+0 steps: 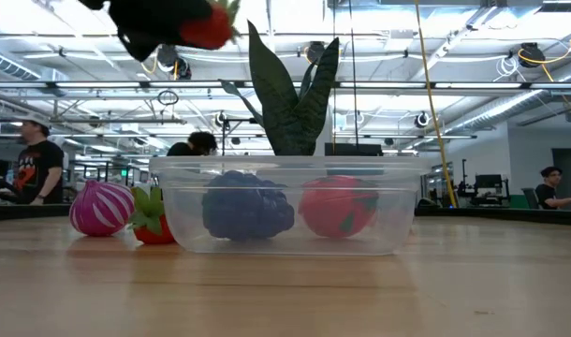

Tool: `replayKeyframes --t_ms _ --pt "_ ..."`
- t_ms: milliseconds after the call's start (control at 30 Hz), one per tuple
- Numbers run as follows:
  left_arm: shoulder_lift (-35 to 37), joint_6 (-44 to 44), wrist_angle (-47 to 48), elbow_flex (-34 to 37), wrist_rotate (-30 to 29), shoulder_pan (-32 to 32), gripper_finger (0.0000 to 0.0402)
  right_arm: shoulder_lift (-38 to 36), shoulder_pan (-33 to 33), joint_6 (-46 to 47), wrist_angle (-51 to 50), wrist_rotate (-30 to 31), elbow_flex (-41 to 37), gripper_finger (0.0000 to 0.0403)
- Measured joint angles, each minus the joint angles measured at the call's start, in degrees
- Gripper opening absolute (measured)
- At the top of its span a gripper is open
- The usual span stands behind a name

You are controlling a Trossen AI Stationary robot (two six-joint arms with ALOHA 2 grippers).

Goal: Pick and placing Produce into tupperware
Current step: Put the top left red strawberry into the transparent bin

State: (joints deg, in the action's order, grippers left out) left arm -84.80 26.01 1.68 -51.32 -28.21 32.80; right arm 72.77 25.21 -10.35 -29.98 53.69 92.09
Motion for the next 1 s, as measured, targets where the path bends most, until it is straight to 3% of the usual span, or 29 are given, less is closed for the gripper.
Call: replayKeyframes --t_ms 500,1000 --pt "-11.97 9.00 10.48 -9.94 7.24 -4.36 0.0138 0.00 0.00 0.00 -0.24 0.00 0.00 0.0281" --pt "-16.43 8.68 14.78 -9.84 7.93 -7.86 0.0138 0.00 0.00 0.20 -0.72 -0.01 0.00 0.0281"
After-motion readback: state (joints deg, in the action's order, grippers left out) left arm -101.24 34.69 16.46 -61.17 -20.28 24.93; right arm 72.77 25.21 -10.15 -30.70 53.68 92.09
